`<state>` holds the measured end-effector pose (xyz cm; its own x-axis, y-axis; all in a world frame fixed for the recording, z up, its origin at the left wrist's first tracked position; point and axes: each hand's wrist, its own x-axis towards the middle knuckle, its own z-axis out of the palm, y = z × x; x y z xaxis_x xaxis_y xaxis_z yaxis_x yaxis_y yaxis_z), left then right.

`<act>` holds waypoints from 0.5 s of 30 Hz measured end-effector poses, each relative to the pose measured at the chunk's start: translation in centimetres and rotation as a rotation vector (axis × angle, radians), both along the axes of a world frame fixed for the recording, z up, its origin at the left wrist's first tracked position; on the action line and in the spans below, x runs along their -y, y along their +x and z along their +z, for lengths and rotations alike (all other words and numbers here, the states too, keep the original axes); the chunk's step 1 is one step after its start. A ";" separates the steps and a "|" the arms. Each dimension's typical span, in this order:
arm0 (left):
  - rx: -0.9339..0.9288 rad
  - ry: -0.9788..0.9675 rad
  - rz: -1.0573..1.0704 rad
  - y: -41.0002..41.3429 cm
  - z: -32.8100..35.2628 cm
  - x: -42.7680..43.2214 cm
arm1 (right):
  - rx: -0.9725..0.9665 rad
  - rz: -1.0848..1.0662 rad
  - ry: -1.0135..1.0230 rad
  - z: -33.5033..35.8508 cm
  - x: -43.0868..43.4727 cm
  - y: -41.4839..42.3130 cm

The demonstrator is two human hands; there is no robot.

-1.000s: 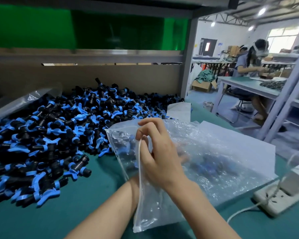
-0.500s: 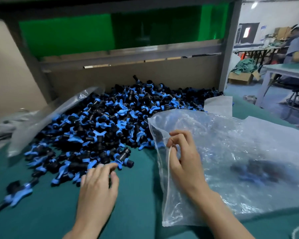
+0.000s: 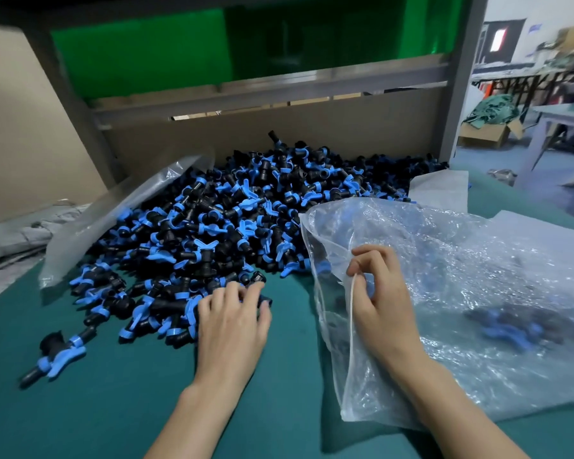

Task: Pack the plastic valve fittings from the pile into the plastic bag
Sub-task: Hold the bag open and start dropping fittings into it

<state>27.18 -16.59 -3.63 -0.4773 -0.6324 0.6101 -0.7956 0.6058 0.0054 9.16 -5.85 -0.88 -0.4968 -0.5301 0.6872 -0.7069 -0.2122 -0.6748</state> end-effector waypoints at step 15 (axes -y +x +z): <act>-0.559 0.443 -0.148 0.3 0.8 -0.7 | 0.013 -0.011 0.016 -0.1 0.0 -0.2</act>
<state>27.50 -15.90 -2.82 -0.2688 -0.8297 0.4891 -0.5119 0.5533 0.6571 8.98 -5.88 -1.00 -0.5114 -0.5354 0.6722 -0.7005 -0.1935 -0.6869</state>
